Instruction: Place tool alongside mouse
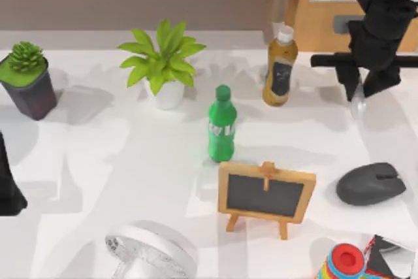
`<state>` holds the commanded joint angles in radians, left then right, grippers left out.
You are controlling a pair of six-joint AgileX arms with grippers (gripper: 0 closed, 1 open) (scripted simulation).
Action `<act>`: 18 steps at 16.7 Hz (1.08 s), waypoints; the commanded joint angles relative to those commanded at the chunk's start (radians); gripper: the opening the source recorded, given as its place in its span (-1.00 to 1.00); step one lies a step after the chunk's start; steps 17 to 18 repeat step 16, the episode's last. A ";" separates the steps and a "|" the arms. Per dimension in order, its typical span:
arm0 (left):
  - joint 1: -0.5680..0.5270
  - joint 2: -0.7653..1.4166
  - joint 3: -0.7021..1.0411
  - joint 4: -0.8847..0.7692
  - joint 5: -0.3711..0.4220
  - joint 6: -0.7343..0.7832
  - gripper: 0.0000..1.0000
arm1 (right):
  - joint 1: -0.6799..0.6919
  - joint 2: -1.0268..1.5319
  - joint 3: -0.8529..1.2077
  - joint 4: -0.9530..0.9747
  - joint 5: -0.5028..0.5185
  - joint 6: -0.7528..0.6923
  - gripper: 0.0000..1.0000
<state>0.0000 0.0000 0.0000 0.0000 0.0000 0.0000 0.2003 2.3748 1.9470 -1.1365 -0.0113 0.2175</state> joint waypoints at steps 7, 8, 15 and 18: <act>0.000 0.000 0.000 0.000 0.000 0.000 1.00 | 0.000 0.000 0.000 0.000 0.000 0.000 0.51; 0.000 0.000 0.000 0.000 0.000 0.000 1.00 | 0.000 0.000 0.000 0.000 0.000 0.000 0.66; 0.000 0.000 0.000 0.000 0.000 0.000 1.00 | 0.000 0.000 0.000 0.000 0.000 0.000 1.00; 0.000 0.000 0.000 0.000 0.000 0.000 1.00 | 0.000 0.000 0.000 0.000 0.000 0.000 1.00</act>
